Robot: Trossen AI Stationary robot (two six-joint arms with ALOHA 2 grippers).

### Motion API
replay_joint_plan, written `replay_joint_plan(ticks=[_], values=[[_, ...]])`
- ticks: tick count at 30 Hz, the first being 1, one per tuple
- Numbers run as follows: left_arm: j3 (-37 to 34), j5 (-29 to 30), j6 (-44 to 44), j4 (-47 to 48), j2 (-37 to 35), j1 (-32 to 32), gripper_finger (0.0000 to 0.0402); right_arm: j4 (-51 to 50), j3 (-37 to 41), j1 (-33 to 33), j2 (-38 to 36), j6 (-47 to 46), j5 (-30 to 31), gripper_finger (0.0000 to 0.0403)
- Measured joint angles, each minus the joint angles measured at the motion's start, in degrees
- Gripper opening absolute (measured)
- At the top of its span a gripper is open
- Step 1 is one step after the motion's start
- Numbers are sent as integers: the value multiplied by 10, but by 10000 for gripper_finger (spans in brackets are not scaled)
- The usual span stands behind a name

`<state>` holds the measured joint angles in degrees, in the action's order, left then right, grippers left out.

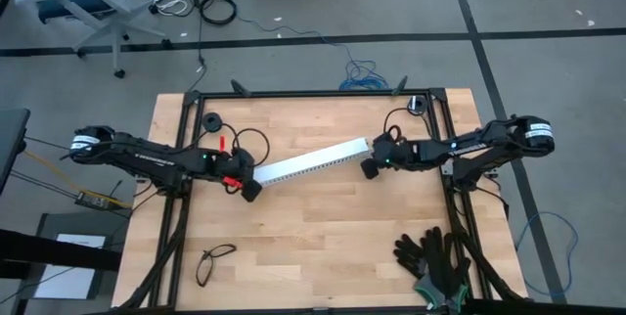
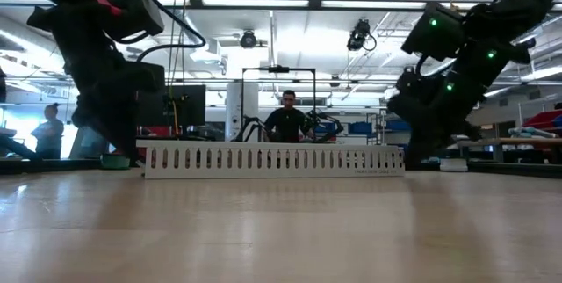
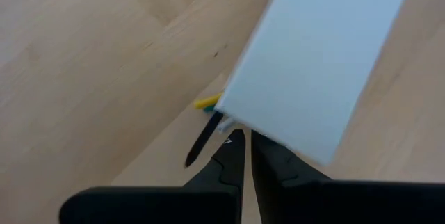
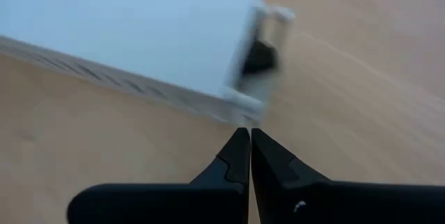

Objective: Ziptie cables
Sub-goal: Close the white cable duct using the cover

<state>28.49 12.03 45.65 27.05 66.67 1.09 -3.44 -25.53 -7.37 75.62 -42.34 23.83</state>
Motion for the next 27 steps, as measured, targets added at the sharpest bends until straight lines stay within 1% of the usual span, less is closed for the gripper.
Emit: replay_joint_plan(ticks=[2,4,7,10,13,16,18,21,23,25,27], values=[[0,0,-3,-16,0,0,0,45,7,6,4,17,0,0],[0,1,-12,-40,3,0,0,66,8,7,8,41,-5,0],[0,3,-20,-57,2,0,0,74,8,-2,8,58,-31,0],[0,3,-20,-48,3,0,0,71,8,-6,7,64,-36,0],[0,3,-18,-19,3,0,0,56,8,2,-5,63,-23,0],[0,3,-7,1,3,0,0,29,8,14,-32,52,-11,0],[0,3,-5,10,3,0,0,-21,8,17,-54,29,2,0],[0,3,-5,11,3,0,0,-121,8,18,-80,-27,34,0],[0,3,-5,5,3,0,0,-162,8,17,-89,-53,56,0],[0,3,-5,2,3,0,0,-158,8,13,-89,-53,63,0],[0,3,-5,-4,3,0,0,-128,8,6,-83,-34,68,0]])
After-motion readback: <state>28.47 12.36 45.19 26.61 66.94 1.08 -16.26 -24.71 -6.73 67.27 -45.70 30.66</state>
